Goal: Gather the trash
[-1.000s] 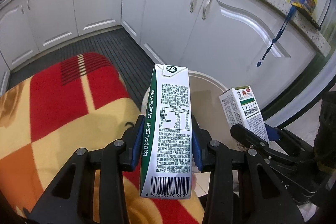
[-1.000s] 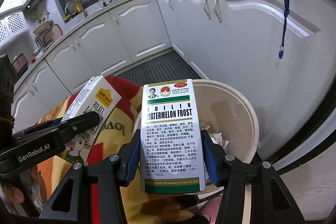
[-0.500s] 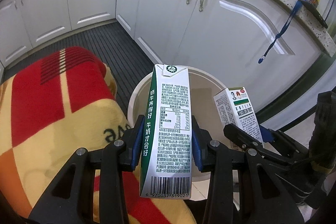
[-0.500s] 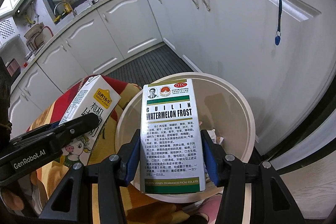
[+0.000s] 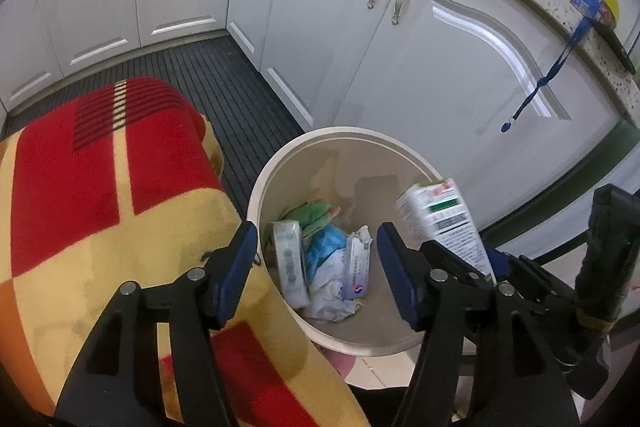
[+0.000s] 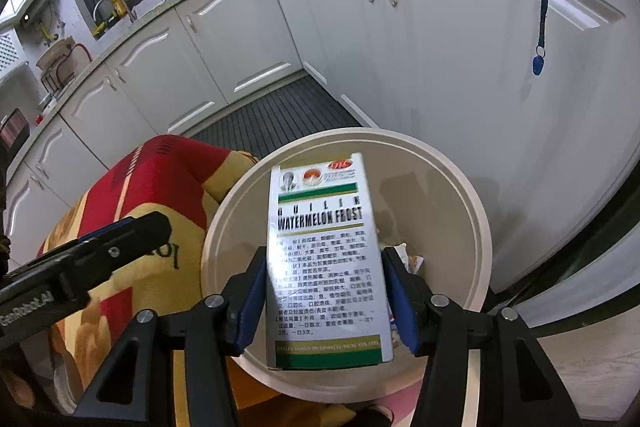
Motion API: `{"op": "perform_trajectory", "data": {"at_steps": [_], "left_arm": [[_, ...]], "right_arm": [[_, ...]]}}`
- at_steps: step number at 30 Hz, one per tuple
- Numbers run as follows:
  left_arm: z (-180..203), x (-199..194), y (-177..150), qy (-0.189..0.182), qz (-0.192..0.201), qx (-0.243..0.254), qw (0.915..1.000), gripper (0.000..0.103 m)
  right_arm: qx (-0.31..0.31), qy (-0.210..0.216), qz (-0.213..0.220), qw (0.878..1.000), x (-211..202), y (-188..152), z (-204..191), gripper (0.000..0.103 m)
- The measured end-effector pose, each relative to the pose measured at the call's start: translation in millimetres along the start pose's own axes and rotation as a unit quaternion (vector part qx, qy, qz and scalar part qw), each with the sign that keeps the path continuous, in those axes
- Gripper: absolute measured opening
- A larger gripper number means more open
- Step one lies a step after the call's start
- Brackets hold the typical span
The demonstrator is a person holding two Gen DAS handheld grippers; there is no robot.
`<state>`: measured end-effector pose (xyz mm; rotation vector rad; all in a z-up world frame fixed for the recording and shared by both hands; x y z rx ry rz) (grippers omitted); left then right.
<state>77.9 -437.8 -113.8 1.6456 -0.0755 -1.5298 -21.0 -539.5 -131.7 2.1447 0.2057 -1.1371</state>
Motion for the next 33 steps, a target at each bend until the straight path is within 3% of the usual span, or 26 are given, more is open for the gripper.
{"op": "perform_trajectory", "data": {"at_steps": [3,16,28,33], "left_arm": [[-2,-2,-1,0.000,0.001,-0.001,1.0000,0.065],[-10,-50,-16,0.041,0.042,0.013,0.9982,0.065],[-22,-115,-42,0.097,0.103,0.024,0.9897,0.065],[-30,-140,-52,0.110,0.125,0.016,0.9859,0.071]], "right_arm": [[0.008,0.005,-0.002,1.000,-1,-2,2,0.068],[-0.008,0.022,0.025,0.999,-30,-22,-19,0.068],[-0.036,0.041,0.072,0.996,-71,-42,-62,0.080],[-0.048,0.044,0.096,0.993,-90,-49,-77,0.086]]}}
Point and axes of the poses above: each gripper's, at about its wrist camera, not at the fingertips, and x roughly the way its jaws point, z to its right, y to its top, the point moved 3 cm from there along x, roughly the way its jaws point, and after that the axes turned 15 degrees about x, right-handed, at the moved point
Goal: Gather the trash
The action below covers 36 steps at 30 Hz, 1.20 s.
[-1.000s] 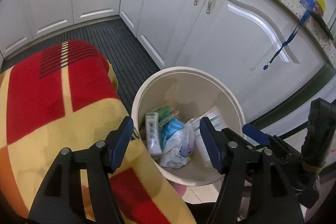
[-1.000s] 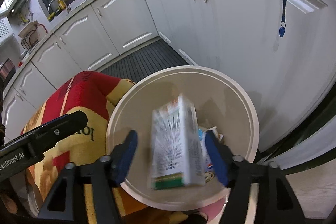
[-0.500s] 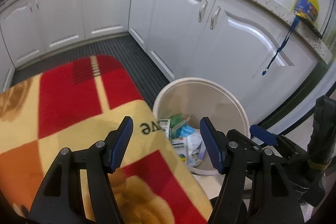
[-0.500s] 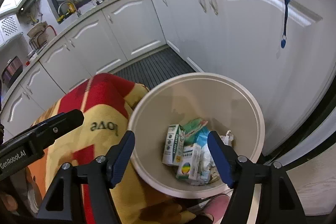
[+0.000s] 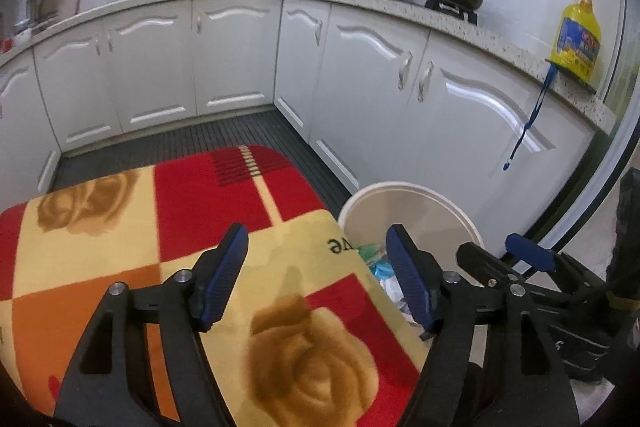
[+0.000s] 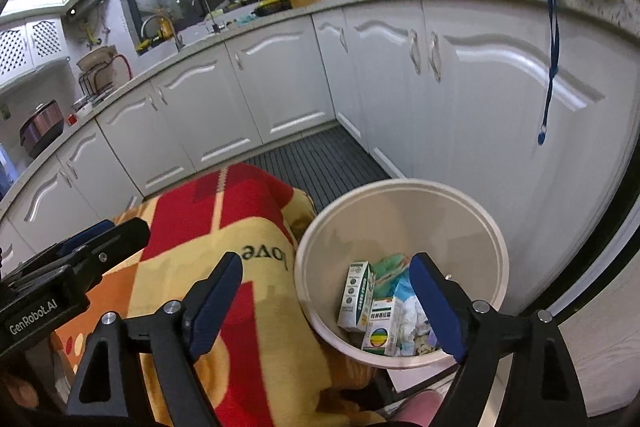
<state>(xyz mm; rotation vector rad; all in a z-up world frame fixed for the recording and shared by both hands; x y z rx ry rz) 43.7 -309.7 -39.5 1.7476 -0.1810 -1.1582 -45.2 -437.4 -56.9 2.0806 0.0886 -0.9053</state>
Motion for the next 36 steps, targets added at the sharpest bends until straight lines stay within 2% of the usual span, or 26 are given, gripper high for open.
{"op": "perform_trajectory", "data": {"at_steps": [6,8,9,11,18,24,36], "left_arm": [[-14,-27,-3,0.018,0.026,-0.004,0.9995,0.073],[-18,-36,-4,0.020,0.036,-0.005,0.9991,0.084],[-20,-42,-5,0.022,0.043,-0.006,0.9988,0.085],[-23,-50,-6,0.027,0.050,-0.006,0.9984,0.085],[-31,-73,-10,0.046,0.067,-0.006,0.9967,0.085],[-37,-88,-14,0.079,0.075,-0.009,0.9940,0.085],[-43,-104,-17,0.078,0.087,-0.011,0.9931,0.085]], "right_arm": [[-0.011,0.008,0.031,0.999,-21,1,-18,0.092],[-0.017,0.012,0.042,0.999,-28,1,-25,0.092],[-0.018,0.014,0.046,0.999,-31,2,-28,0.094],[-0.023,0.017,0.056,0.998,-37,1,-34,0.097],[-0.028,0.025,0.074,0.997,-52,0,-45,0.098],[-0.034,0.025,0.086,0.995,-61,-2,-51,0.099],[-0.038,0.029,0.108,0.993,-75,-5,-59,0.099]]}}
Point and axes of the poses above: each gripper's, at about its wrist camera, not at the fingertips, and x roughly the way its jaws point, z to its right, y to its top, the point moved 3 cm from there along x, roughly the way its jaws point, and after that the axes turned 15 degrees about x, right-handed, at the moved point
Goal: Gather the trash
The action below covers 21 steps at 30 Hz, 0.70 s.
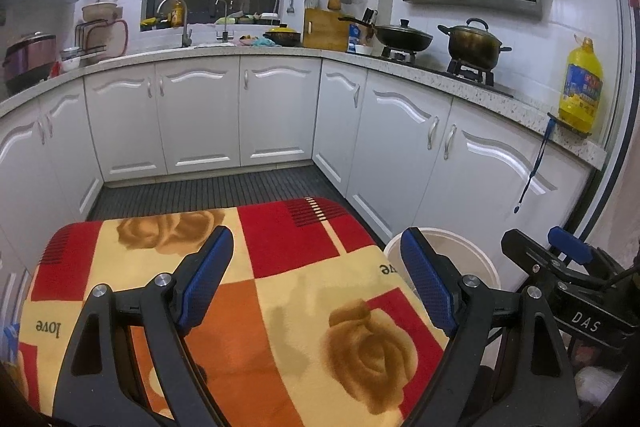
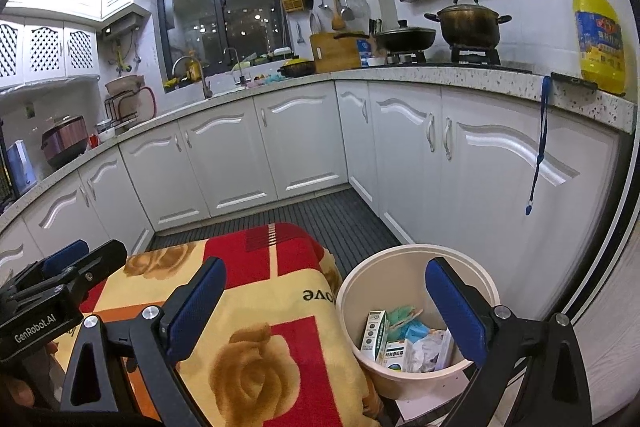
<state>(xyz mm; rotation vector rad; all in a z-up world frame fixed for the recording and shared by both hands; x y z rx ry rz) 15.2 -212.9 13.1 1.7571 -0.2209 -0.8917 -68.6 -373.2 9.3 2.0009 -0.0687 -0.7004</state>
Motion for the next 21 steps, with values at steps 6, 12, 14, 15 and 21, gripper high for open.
{"op": "perform_trajectory", "data": {"at_steps": [6,12,14,15,21], "left_arm": [[-0.9,-3.5,-0.7,0.003,0.005,0.002,1.0000,0.085],[0.2,-4.6,0.1,0.009,0.007,0.004,0.9999,0.085],[0.2,-4.5,0.1,0.009,0.006,0.005,0.9999,0.085],[0.1,-4.7,0.0,0.010,0.006,0.006,0.9999,0.085],[0.7,-5.0,0.4,0.010,0.007,0.009,0.9999,0.085]], "right_arm": [[-0.004,-0.001,0.005,1.000,-2.9,0.1,-2.2,0.099],[-0.012,-0.003,0.012,1.000,-7.9,-1.0,-6.9,0.099],[-0.013,-0.004,0.014,1.000,-7.6,-1.5,-7.4,0.099],[-0.013,-0.004,0.016,1.000,-7.6,-1.1,-7.1,0.099],[-0.009,-0.007,0.026,1.000,-9.7,0.7,-3.8,0.099]]}}
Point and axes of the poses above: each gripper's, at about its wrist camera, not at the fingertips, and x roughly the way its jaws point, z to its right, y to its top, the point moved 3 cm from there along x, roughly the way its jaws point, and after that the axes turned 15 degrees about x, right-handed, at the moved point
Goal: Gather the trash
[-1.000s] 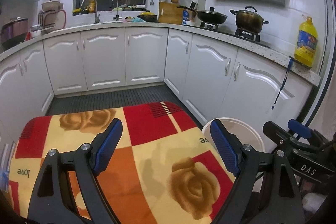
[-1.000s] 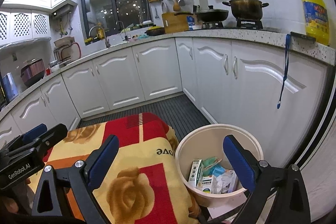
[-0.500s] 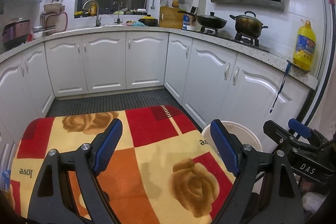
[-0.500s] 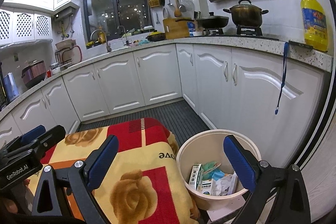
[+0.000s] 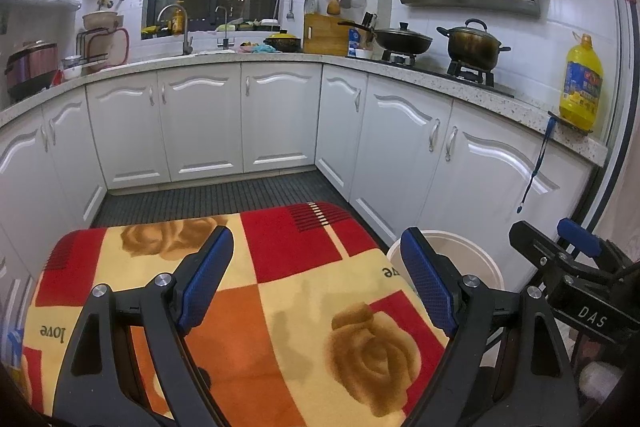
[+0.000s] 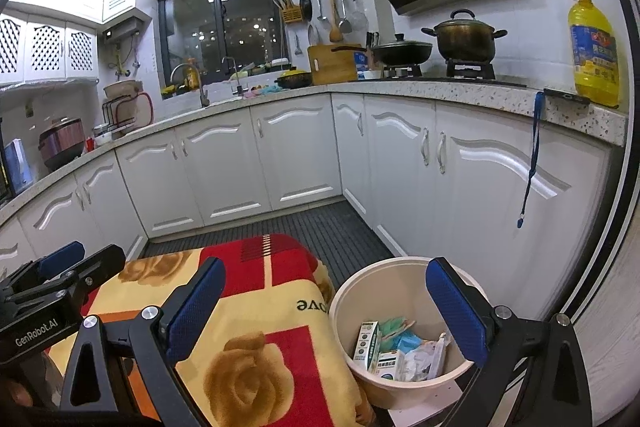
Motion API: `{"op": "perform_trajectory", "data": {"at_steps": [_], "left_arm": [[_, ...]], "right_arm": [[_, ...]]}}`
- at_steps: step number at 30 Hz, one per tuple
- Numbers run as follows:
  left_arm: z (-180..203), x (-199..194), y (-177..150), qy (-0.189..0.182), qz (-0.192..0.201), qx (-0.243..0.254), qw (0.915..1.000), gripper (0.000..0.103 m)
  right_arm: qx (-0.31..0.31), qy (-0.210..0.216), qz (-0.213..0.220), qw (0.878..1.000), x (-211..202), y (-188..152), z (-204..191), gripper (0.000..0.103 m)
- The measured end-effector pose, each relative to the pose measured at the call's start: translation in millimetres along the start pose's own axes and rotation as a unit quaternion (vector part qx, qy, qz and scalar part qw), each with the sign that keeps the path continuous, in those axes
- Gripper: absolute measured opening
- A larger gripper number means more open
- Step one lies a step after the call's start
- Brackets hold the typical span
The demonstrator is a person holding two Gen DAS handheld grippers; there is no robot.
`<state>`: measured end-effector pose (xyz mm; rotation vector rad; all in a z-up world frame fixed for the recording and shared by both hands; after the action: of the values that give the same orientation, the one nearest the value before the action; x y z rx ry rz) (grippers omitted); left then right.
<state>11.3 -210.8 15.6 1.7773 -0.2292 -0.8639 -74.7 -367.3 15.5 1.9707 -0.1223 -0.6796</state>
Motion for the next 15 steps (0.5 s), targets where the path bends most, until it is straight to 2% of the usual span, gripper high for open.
{"op": "perform_trajectory", "data": {"at_steps": [15], "left_arm": [[-1.3,1.6,3.8,0.000,0.011,0.005,0.9999,0.085]], "right_arm": [[-0.005,-0.008,0.002,1.000,-1.2,2.8,1.1,0.100]]}}
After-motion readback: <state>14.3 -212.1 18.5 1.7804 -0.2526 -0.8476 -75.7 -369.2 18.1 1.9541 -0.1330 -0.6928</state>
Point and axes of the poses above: each gripper's, at about its wrist camera, not at the fingertips, and x roughly the way its jaws point, z to its right, y to its top, the point moved 3 cm from there along x, roughly the way its jaws point, and after that the axes turned 15 degrees about x, right-handed, at the moved point
